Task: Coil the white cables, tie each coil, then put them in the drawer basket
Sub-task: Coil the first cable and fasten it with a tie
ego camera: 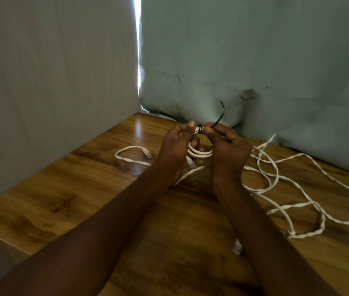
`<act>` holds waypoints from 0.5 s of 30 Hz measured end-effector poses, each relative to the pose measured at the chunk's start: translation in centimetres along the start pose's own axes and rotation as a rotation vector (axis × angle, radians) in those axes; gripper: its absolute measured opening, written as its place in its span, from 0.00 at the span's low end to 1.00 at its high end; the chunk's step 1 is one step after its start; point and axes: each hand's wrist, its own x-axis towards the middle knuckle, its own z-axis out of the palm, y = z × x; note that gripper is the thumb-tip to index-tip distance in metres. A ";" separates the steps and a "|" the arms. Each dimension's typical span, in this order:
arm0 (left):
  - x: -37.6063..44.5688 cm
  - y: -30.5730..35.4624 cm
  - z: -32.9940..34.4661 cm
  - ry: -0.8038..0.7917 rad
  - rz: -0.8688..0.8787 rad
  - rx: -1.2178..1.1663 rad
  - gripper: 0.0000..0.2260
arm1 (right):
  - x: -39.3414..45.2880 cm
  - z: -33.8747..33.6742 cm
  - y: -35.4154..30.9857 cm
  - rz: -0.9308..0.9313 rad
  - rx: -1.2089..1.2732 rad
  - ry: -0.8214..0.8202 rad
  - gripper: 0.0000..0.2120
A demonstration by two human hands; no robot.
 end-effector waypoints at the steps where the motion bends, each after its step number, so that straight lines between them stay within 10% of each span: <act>1: 0.1 -0.2 0.2 0.034 0.040 0.005 0.10 | 0.0 0.1 0.0 -0.017 -0.011 -0.020 0.08; 7: 0.5 0.1 -1.0 0.269 0.394 0.403 0.11 | -0.6 0.7 -0.6 -0.200 -0.314 -0.273 0.07; 15: 0.1 0.7 -2.1 0.092 0.586 0.703 0.09 | 0.4 -0.6 -2.1 -0.633 -0.598 -0.408 0.05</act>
